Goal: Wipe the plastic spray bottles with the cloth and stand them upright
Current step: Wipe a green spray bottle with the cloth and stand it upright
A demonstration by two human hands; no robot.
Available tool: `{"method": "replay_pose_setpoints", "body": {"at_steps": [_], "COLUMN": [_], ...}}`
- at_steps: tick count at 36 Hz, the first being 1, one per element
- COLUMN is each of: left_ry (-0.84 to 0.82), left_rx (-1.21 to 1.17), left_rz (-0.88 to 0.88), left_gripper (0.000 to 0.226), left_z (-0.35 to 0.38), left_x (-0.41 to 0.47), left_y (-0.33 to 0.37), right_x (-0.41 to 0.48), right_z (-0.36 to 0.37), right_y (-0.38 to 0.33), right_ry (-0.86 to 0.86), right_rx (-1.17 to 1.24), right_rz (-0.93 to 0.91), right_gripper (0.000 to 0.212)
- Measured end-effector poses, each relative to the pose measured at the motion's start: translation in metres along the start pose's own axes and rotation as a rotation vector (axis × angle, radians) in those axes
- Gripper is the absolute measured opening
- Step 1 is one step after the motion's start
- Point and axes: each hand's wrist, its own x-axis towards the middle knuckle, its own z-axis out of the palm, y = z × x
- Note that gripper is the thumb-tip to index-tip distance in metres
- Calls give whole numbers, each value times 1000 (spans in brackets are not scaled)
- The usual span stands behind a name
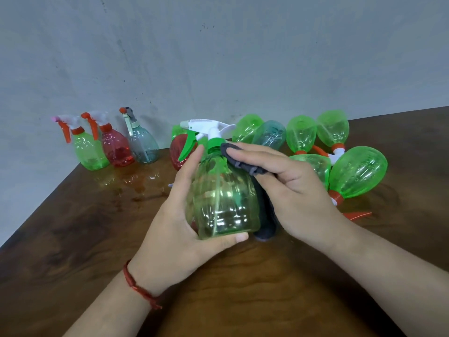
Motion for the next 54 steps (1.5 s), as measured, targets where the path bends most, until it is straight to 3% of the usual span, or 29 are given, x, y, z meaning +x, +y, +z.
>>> {"method": "replay_pose_setpoints", "body": {"at_steps": [8,12,17,22,27,30,37,42,49,54], "left_ry": [250,261,171,12,58,37,21,25,278,351], "left_rx": [-52,-17,-20,81,-46,-100,101,122,-20,90], "left_rz": [-80,-79,-42,24,42,24,24,61,-51,-88], "left_gripper": [109,107,113,120,122,122,123,124,117,117], "left_z": [-5,-9,-8,-2,3,3,0,1,3,-7], "left_x": [6,7,4,-1,-1,-1,1,1,2,5], "left_y": [-1,0,1,0,1,-2,1,-2,-9,-14], "right_x": [-11,-11,-11,-4,2,2,1,-4,-12,-15], "right_z": [2,2,3,5,-1,2,1,6,7,8], "right_y": [1,4,3,3,-1,1,4,3,3,5], "right_ry": [-163,-195,-142,-27,16,52,30,1,-84,-143], "right_rx": [-322,-383,-381,-215,299,388,174,38,-217,-284], "right_rz": [-309,-350,-325,-147,105,124,52,-29,-219,-278], "right_gripper": [47,60,59,54,51,51,51,49,54,55]}}
